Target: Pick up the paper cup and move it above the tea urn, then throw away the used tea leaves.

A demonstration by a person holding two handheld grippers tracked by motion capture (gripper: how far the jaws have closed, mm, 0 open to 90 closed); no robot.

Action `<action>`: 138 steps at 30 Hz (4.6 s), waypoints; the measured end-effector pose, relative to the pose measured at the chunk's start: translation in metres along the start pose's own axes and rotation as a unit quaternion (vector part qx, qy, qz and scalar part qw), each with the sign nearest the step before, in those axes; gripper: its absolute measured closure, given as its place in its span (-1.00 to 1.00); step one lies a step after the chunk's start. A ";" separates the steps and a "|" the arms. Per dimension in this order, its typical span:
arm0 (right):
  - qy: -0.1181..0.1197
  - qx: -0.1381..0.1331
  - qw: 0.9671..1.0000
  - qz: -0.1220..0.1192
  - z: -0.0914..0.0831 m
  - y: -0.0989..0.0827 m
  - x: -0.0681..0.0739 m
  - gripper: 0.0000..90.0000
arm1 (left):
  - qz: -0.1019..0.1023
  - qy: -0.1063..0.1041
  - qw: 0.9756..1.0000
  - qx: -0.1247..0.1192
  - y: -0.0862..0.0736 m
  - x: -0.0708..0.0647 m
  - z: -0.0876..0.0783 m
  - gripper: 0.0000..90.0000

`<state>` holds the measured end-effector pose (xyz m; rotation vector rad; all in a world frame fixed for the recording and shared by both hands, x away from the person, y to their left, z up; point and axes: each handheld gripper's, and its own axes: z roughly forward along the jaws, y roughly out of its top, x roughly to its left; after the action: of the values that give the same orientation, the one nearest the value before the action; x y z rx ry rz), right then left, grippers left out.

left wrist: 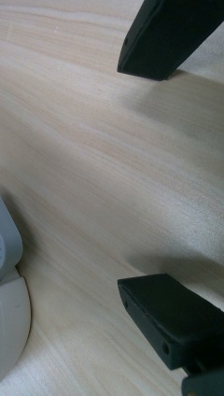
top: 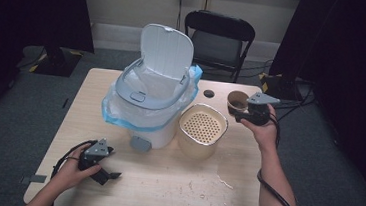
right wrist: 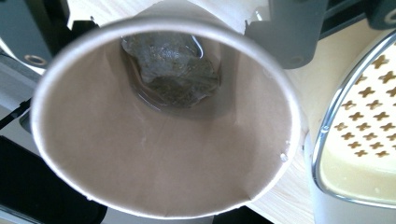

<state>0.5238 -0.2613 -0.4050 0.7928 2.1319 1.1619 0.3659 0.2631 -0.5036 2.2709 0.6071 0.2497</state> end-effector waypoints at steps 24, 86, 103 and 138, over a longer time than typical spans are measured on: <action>-0.023 -0.015 0.996 -0.089 0.008 0.031 0.008 -0.15 | 0.000 0.000 1.000 0.000 0.000 0.000 0.000 -1.00; -0.227 0.073 0.715 -0.657 -0.017 0.071 0.106 -0.11 | -0.003 -0.003 1.000 0.001 0.000 0.000 0.000 -1.00; -0.090 0.049 0.944 -0.313 -0.025 0.081 0.063 -0.13 | -0.003 -0.003 1.000 0.001 0.000 0.000 0.000 -1.00; 0.006 0.011 0.998 -0.055 -0.025 0.090 0.044 -0.14 | -0.003 -0.002 1.000 0.000 0.000 0.000 0.000 -1.00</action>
<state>0.4963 -0.2027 -0.3248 0.6708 2.1733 1.0897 0.3659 0.2625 -0.5038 2.2693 0.6123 0.2413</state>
